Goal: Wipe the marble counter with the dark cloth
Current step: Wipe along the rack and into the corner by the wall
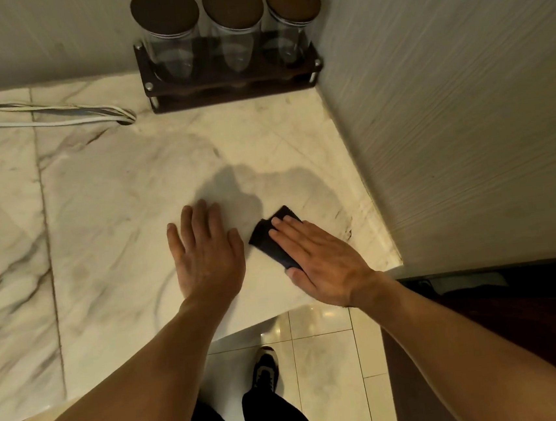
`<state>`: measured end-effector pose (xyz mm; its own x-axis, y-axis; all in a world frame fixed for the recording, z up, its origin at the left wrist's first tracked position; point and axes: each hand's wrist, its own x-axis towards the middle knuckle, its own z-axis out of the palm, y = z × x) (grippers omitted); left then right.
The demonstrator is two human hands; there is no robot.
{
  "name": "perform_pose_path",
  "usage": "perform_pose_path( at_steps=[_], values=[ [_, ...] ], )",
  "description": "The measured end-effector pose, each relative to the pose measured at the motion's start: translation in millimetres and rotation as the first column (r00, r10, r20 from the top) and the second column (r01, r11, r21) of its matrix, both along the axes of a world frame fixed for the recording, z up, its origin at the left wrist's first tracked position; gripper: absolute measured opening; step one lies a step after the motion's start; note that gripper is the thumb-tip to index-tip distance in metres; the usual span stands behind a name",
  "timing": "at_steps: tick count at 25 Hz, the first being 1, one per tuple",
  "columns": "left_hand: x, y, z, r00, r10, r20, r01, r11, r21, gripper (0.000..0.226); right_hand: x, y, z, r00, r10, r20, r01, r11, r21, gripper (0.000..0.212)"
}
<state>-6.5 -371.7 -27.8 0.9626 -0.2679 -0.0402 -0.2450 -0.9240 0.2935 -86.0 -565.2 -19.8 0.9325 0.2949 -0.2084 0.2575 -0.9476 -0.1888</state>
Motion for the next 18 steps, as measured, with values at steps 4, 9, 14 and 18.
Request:
perform_pose_path(
  at_steps=[4,9,14,18],
  values=[
    [1.9,-3.0,0.9,1.000,0.018,-0.026,-0.017,0.999,0.041,0.054,22.4,-15.1,-0.9,0.997,0.072,-0.009,-0.073,0.997,-0.020,0.063],
    [1.6,-2.4,5.5,0.999,0.011,-0.051,-0.007,0.996,0.094,0.054,60.5,-28.2,-0.4,0.996,0.087,-0.012,-0.088,0.996,-0.024,0.064],
    [3.8,-2.7,7.5,0.998,0.030,-0.056,-0.025,0.996,0.087,0.055,106.1,-35.7,0.6,0.999,0.054,-0.003,-0.054,0.999,0.002,0.064],
    [3.3,-2.7,6.0,0.998,0.034,-0.043,-0.030,0.996,0.083,0.055,142.1,-38.9,0.0,1.000,-0.014,0.022,0.015,0.999,-0.043,0.063]
  ],
)
